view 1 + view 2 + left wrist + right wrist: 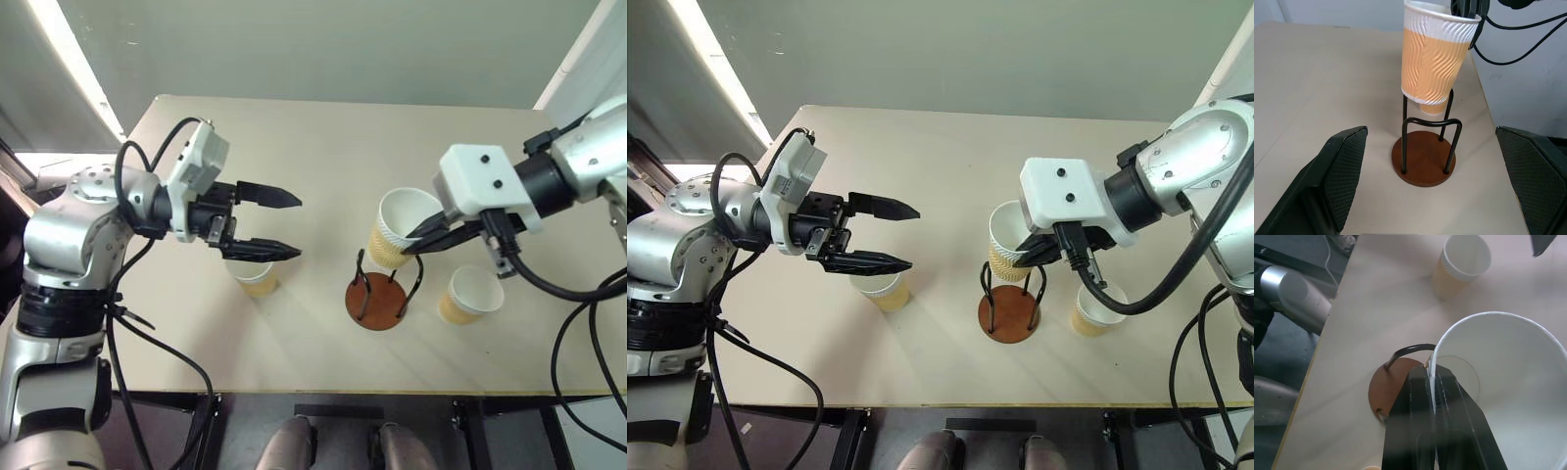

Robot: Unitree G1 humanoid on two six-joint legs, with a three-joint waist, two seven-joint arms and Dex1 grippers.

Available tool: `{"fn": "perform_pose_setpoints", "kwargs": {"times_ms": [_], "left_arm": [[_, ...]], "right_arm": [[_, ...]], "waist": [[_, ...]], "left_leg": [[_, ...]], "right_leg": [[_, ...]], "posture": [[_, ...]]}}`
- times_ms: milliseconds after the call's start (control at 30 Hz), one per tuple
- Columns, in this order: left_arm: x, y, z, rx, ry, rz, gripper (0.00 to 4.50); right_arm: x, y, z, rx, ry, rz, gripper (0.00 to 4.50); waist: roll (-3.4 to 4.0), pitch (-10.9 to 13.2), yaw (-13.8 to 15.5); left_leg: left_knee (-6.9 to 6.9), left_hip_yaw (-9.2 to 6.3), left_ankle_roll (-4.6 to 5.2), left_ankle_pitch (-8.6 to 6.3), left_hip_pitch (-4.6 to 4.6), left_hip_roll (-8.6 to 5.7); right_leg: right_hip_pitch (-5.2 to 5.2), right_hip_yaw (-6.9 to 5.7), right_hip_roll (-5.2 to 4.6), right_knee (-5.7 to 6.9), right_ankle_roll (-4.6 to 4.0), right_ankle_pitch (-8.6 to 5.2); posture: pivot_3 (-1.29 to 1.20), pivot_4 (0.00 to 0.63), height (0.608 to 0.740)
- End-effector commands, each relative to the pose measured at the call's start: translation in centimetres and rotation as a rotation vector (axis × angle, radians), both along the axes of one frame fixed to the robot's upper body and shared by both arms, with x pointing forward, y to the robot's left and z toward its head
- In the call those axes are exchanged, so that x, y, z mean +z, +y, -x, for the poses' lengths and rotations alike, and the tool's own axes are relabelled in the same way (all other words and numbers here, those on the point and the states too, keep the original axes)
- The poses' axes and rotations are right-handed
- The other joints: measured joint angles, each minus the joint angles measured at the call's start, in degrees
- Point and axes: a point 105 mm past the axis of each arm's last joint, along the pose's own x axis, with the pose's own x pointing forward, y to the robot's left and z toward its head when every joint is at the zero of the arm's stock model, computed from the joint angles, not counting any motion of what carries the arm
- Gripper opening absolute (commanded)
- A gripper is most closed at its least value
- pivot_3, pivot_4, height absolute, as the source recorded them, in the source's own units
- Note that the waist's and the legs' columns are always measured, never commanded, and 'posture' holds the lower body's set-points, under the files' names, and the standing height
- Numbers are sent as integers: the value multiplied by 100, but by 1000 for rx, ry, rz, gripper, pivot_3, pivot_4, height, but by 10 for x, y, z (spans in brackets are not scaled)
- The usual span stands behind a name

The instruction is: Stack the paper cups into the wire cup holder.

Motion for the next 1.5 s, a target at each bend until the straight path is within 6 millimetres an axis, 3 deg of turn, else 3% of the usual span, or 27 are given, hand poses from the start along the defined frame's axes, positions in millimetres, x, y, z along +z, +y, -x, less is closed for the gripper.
{"fn": "perform_pose_setpoints", "kwargs": {"times_ms": [33, 300, 333, 400, 700, 867, 1033, 1233, 1367, 1500], "left_arm": [[13, -1, 4, -18, -62, 0, 4500], [12, -4, 2, -17, -67, 16, 4500], [12, -5, 2, -17, -67, 17, 4500], [12, -5, 3, -18, -67, 19, 4500], [4, -4, 4, 7, -89, -28, 4500], [-2, 0, 1, 74, -179, -126, 4500], [-15, 9, 2, 116, -266, -292, 4500], [-25, 13, 7, 110, -354, -477, 4500], [-29, 21, 9, 129, -355, -564, 4500], [-35, 36, 5, 180, -318, -615, 4500]], "right_arm": [[-4, 2, 6, 33, -18, 11, 29], [-24, -3, -2, 16, -23, 59, 29], [-26, -5, -3, 11, -30, 67, 213], [-27, -6, -5, 6, -41, 72, 648], [-3, 7, -22, -58, -146, -106, 3720], [20, -5, -34, -198, -107, -293, 3720], [42, -20, -33, -250, -21, -533, 3720], [46, -39, -15, -242, 150, -713, 3720], [40, -46, -5, -275, 281, -703, 3720], [49, -49, 6, -205, 260, -753, 3720]], "waist": [[0, 0, 0], [0, 0, -1], [0, 0, -1], [0, 0, -1], [-1, 0, -14], [-2, 0, -11], [-2, 0, -15], [-4, -1, 3], [-3, -2, -17], [-2, -1, -22]], "left_leg": [[0, 0, 0, 0, 0, 0], [0, 0, 0, 0, 0, 0], [0, 0, 0, 0, -1, 0], [0, 1, 1, 0, -1, 0], [-1, 1, 1, 0, 0, 1], [0, -2, 2, 0, -3, 0], [-7, -1, 1, 0, 0, 1], [-9, -4, 0, 0, -1, -3], [-20, -1, -5, 2, 4, -1], [-31, -1, -8, 3, 9, 0]], "right_leg": [[0, 0, 0, 0, 0, 0], [0, 0, 0, 1, 0, 0], [0, 0, 0, 0, 0, 0], [0, 0, -1, 1, 0, 0], [0, 0, 0, 2, 0, 0], [0, 0, 0, -3, 1, 0], [-2, 1, 2, -4, 0, 0], [0, 1, 1, -8, -1, -1], [-3, 4, 2, -4, -4, -2], [-2, 4, 1, -4, -7, -4]], "posture": [[0, 150, 740], [0, 150, 740], [0, 150, 740], [0, 150, 740], [0, 150, 740], [0, 150, 740], [0, 150, 740], [0, 150, 740], [0, 150, 740], [0, 150, 740]]}}
